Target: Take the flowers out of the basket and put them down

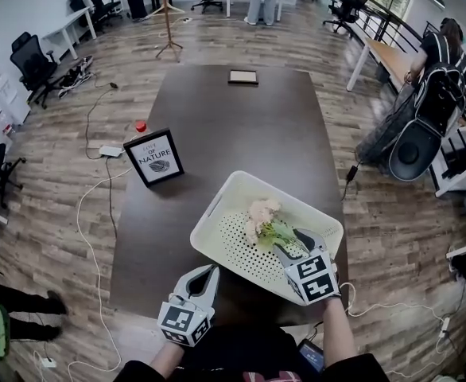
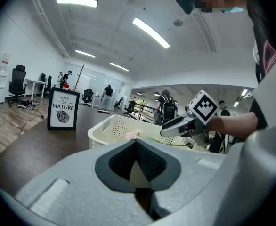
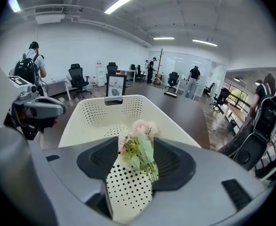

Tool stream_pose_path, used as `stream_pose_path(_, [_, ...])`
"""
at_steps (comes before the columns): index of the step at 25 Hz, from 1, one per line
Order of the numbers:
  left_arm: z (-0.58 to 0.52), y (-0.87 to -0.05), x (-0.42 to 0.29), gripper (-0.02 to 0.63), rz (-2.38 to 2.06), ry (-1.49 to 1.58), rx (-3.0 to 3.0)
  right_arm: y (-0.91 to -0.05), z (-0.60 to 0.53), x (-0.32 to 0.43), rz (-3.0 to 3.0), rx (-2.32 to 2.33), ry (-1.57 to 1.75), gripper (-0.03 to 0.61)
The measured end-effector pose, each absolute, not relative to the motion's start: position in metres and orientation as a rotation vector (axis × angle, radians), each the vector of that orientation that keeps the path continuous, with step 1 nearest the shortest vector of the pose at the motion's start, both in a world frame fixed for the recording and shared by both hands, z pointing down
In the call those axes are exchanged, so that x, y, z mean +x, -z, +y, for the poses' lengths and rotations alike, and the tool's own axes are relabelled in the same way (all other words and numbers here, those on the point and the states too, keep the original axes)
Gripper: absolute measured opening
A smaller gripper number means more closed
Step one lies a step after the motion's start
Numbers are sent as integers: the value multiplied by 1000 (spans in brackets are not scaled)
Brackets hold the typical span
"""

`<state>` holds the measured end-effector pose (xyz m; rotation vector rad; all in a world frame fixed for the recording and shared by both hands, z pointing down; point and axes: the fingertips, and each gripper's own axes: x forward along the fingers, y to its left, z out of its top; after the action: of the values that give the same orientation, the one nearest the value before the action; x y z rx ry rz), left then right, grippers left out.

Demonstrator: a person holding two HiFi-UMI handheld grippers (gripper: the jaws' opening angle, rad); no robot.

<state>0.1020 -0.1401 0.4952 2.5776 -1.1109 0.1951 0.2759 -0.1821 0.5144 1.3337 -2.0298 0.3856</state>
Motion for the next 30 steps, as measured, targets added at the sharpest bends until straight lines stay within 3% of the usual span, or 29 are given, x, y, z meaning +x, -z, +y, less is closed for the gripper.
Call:
stream_pose_path(5, [-145, -497, 95, 8, -1136, -203, 2564, -532, -195, 280, -2005, 1286, -440, 295])
stream_pose_path(14, [-153, -500, 89, 8, -1150, -215, 2554, -570, -211, 290, -1874, 1205, -417, 316])
stream_pose_path(26, [-162, -507, 81, 8, -1151, -225, 2531, -618, -207, 298, -1720, 1094, -457, 314])
stream_pose_path(30, [-162, -508, 83, 8, -1151, -223, 2518, -624, -212, 307, -1639, 1099, -417, 259])
